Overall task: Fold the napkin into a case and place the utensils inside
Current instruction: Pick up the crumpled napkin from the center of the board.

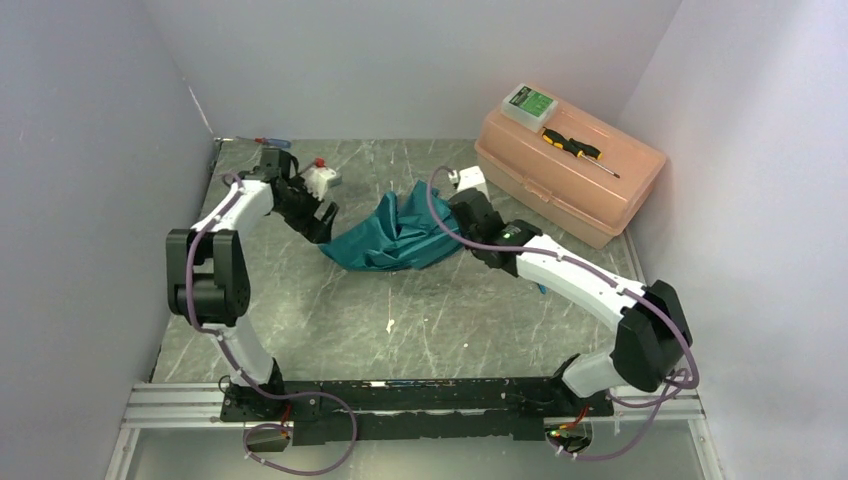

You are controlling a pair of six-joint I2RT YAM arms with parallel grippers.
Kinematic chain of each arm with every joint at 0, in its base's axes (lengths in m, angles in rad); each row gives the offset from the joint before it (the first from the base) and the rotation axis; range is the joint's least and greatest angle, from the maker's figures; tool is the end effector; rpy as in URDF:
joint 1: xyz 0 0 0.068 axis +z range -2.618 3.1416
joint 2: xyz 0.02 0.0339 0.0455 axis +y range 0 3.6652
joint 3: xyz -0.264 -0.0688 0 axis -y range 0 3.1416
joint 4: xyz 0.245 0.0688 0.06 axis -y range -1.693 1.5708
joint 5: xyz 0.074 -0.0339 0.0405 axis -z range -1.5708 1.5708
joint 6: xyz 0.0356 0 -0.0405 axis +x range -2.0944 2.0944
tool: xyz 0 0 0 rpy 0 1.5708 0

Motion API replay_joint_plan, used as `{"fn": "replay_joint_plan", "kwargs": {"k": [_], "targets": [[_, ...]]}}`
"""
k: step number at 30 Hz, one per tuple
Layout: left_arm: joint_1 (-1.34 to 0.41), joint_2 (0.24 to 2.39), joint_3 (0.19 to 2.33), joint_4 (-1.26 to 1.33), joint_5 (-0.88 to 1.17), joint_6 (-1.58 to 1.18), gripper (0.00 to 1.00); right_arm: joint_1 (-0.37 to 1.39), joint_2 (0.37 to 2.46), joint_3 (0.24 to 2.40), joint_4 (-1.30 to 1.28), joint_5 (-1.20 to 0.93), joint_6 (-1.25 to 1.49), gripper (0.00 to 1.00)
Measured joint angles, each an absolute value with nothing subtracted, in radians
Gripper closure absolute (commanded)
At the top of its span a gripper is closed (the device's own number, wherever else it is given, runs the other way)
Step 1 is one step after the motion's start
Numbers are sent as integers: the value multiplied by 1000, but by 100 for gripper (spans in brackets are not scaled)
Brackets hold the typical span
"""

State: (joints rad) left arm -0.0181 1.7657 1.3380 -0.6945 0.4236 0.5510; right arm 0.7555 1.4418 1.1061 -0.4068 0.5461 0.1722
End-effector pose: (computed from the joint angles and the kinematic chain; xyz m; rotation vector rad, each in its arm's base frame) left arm 0.3648 -0.0212 0.2296 0.8447 2.4378 -0.3797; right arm 0.2413 0.2019 0.2806 -0.3686 2.1580 -0.1169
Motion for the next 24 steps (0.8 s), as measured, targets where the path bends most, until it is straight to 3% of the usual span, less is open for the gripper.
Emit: {"fn": "replay_joint_plan", "kwargs": {"k": [6, 14, 19, 24], "targets": [[-105, 1823, 1314, -734, 453, 729, 5, 700, 1412, 1098, -443, 544, 216, 100], [-203, 1681, 1103, -741, 518, 984, 5, 672, 1501, 1147, -484, 516, 241, 100], [-235, 1674, 1089, -699, 495, 1050, 5, 650, 1525, 1181, -491, 494, 248, 100], [-244, 1706, 1090, -646, 459, 1091, 27, 648, 1525, 1198, -493, 487, 254, 100]]}}
